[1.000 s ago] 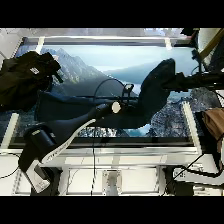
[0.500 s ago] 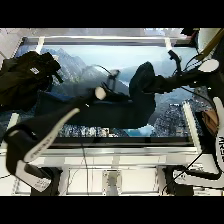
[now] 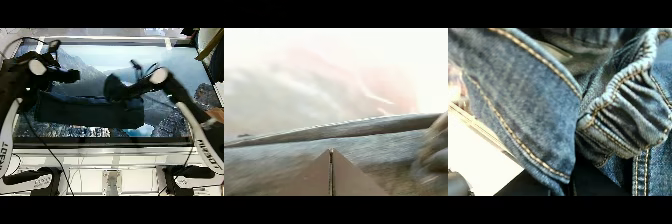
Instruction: Fold the clothes and pants, and hang the long-sleeved shirts on hangers.
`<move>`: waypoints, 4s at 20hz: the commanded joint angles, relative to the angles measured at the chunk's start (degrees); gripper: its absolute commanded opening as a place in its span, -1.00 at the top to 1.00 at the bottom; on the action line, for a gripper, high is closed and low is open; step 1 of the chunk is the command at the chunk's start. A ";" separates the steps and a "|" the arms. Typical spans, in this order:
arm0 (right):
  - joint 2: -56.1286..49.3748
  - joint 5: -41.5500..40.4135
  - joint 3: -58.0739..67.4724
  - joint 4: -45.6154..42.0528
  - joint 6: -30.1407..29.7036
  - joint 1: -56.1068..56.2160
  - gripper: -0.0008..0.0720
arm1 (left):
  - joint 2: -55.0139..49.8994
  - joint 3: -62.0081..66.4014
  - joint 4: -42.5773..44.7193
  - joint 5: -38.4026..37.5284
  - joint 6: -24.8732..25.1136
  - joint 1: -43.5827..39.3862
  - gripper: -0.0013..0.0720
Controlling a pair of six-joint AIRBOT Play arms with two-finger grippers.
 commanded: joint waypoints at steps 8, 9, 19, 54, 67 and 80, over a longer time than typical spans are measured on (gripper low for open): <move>-4.96 -5.05 4.13 -9.03 5.25 13.38 -0.88 | 1.95 -0.09 0.50 -4.11 2.99 3.13 0.91; -3.08 -0.52 4.72 -13.57 5.25 11.45 -0.88 | 1.95 -0.09 0.50 -4.13 2.99 3.13 0.91; 15.45 17.44 -10.99 -37.38 0.92 -18.03 -0.88 | 1.95 -0.11 0.50 -5.90 2.97 3.13 0.91; -4.87 6.97 -28.70 26.36 -38.12 -44.02 -0.84 | 0.68 -0.11 0.28 -5.99 2.49 3.08 0.91; -5.99 5.70 -28.48 27.04 -37.20 -42.75 -0.89 | -0.98 -0.11 0.09 -5.99 0.81 3.10 0.91; -13.79 8.66 -22.38 29.09 -37.46 -29.81 -0.88 | -0.98 -0.11 0.07 -5.99 0.81 3.08 0.91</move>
